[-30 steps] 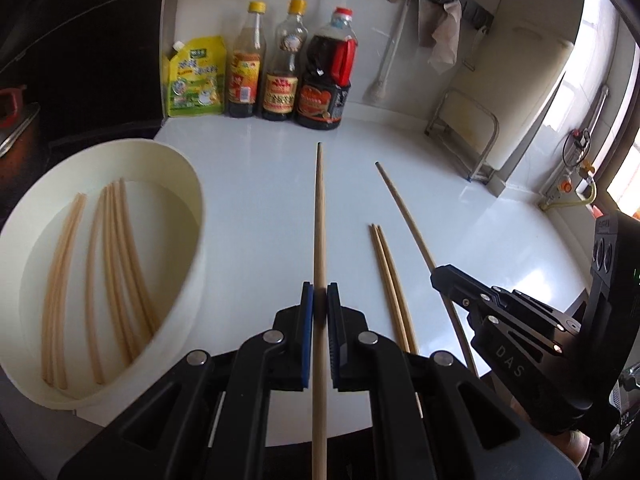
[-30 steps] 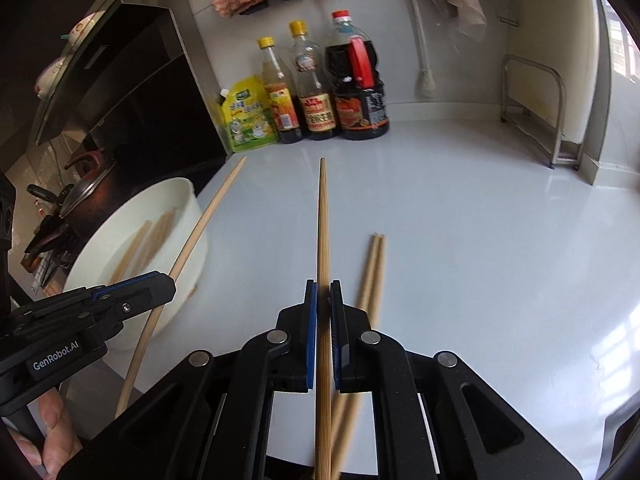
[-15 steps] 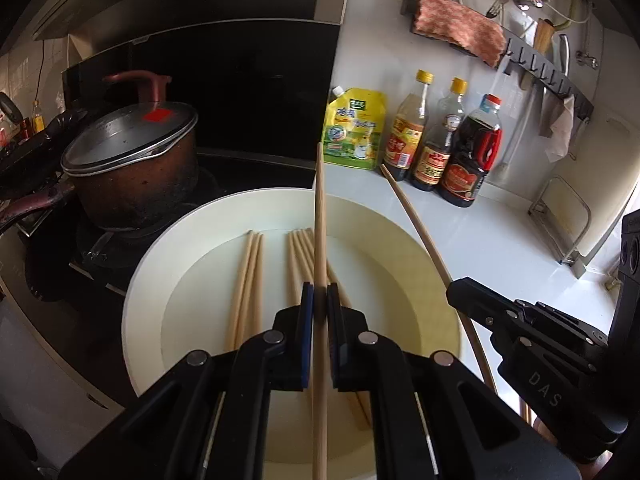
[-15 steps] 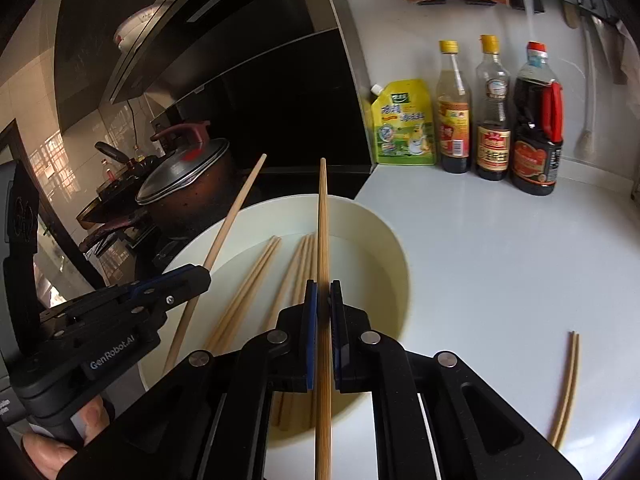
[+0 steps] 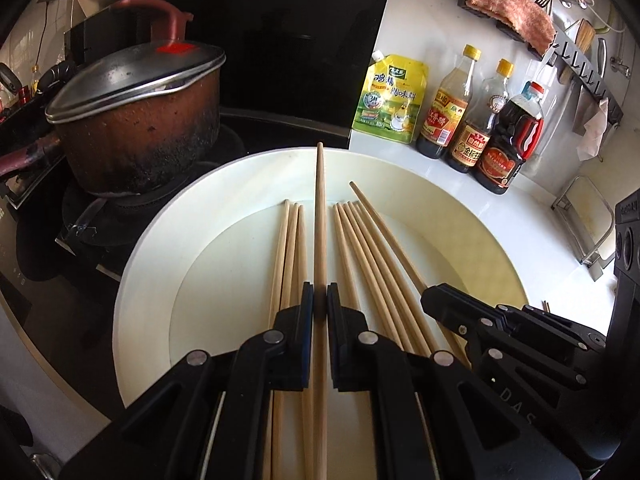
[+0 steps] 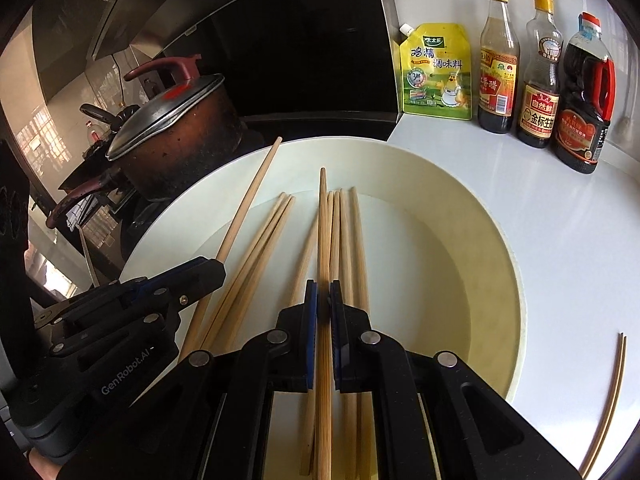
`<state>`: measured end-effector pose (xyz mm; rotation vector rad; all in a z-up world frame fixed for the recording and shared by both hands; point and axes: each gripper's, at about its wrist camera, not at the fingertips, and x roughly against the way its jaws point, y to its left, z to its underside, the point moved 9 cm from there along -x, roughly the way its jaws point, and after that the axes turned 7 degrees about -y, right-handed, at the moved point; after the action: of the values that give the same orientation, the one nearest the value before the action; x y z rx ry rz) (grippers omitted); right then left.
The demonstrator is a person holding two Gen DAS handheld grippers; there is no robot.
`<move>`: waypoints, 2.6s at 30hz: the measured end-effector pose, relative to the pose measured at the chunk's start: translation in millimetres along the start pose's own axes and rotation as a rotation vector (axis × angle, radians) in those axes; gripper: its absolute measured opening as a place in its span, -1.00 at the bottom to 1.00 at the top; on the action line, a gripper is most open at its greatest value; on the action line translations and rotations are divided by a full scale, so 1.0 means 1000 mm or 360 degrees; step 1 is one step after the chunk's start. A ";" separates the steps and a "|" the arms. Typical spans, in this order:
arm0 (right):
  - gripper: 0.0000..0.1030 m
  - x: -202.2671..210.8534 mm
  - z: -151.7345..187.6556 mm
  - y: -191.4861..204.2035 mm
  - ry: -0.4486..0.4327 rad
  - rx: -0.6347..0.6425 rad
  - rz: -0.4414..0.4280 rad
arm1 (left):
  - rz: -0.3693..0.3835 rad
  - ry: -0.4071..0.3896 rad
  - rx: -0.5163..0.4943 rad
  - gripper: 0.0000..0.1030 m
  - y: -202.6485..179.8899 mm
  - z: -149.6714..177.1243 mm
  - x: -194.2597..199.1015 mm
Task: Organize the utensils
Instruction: 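Carry both held chopsticks over the white water basin, then open the right tool to drop its chopstick while the left tool releases its chopstick, then move both open tools back from the basin to the last chopsticks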
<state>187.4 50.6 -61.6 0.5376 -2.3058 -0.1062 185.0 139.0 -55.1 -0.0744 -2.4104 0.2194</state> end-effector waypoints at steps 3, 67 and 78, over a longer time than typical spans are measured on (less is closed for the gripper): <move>-0.88 -0.003 -0.001 -0.002 -0.0001 -0.0003 0.0022 | -0.0003 0.0025 0.0005 -0.85 0.002 0.002 -0.005; -0.46 0.208 0.123 -0.233 -0.0246 -0.0490 0.0499 | 0.0463 0.0095 -0.0378 0.06 -0.252 0.087 0.059; -0.44 0.184 0.154 -0.238 -0.0123 -0.0482 0.0469 | 0.0383 0.0174 -0.0408 0.14 -0.261 0.115 0.036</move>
<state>47.0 -254.1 -105.4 0.0396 -2.3585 -0.3310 84.0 -129.4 -69.9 -0.4828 -2.3048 0.0134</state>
